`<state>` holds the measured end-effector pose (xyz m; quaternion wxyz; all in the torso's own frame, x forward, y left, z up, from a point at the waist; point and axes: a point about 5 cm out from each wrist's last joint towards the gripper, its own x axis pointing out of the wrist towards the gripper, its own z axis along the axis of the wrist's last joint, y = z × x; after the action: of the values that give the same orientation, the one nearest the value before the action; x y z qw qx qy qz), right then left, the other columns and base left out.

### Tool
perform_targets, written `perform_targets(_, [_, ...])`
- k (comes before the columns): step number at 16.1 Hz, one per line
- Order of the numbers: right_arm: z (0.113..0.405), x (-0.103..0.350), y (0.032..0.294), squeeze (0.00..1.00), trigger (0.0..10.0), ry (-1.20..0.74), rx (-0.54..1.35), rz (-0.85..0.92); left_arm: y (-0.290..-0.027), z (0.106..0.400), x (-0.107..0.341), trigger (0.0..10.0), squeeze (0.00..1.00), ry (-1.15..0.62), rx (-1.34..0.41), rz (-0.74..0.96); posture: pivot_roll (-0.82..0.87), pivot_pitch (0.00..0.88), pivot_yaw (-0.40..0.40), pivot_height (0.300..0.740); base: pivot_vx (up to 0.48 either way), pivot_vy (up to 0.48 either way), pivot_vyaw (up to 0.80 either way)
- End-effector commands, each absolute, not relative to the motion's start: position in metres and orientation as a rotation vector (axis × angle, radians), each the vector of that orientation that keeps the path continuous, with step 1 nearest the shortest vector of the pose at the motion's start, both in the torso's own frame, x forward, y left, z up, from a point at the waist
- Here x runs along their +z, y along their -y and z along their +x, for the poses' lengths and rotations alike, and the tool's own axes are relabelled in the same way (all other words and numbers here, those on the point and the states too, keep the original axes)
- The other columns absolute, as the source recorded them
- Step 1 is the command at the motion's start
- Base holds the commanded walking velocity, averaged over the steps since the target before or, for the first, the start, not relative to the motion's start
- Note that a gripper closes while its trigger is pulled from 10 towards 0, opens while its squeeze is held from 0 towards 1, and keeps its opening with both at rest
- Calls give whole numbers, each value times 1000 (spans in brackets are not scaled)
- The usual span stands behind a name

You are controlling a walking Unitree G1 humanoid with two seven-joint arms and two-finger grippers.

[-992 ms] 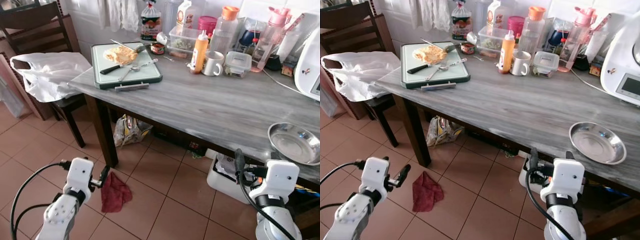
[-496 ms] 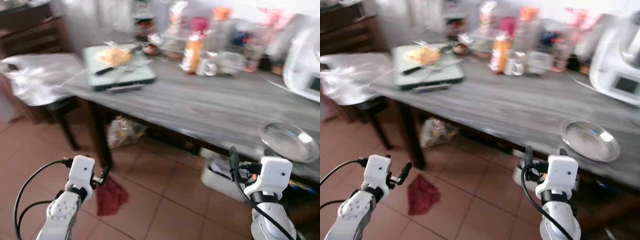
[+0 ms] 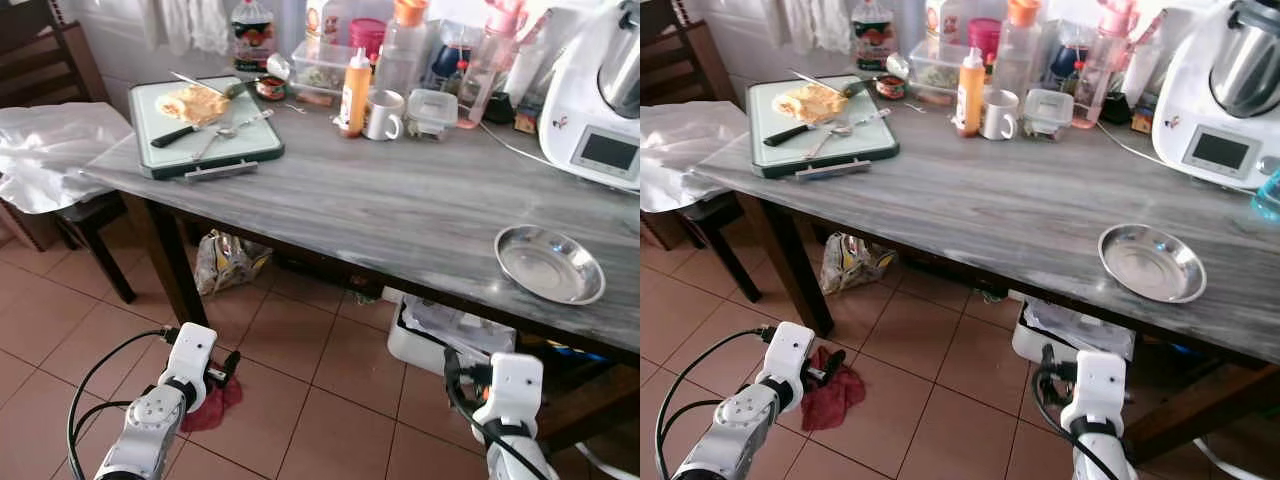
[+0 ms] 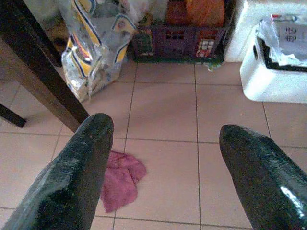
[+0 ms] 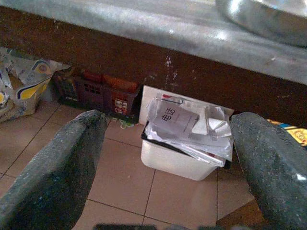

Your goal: Setting the table

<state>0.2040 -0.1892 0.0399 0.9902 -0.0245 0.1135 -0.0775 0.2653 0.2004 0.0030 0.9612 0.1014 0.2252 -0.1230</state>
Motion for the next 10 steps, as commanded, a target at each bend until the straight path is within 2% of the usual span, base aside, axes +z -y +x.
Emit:
perform_targets(1, [199, 29, 196, 0, 10000, -265, -161, -52, -196, 269, 2, 10000, 0, -465, -276, 231, 89, 31, -52, 740, 0, 0, 0])
perform_targets(4, [190, -6, 197, 0, 10000, -402, -164, -24, -190, 267, -15, 10000, 0, -576, -285, 257, 83, 25, -50, 740, 0, 0, 0])
perform_targets(5, [183, -33, 197, 0, 10000, -522, -168, -5, -180, 266, -25, 10000, 0, -657, -323, 280, 81, 21, -48, 740, 0, 0, 0])
perform_targets(7, [179, -52, 192, 0, 10000, -620, -135, -27, -165, 243, -47, 10000, 0, -774, -352, 248, 74, 18, -51, 740, 0, 0, 0])
perform_targets(10, [169, -70, 193, 0, 10000, -732, -125, -61, -154, 233, -57, 10000, 0, -873, -415, 268, 42, 3, -39, 740, 0, 0, 0])
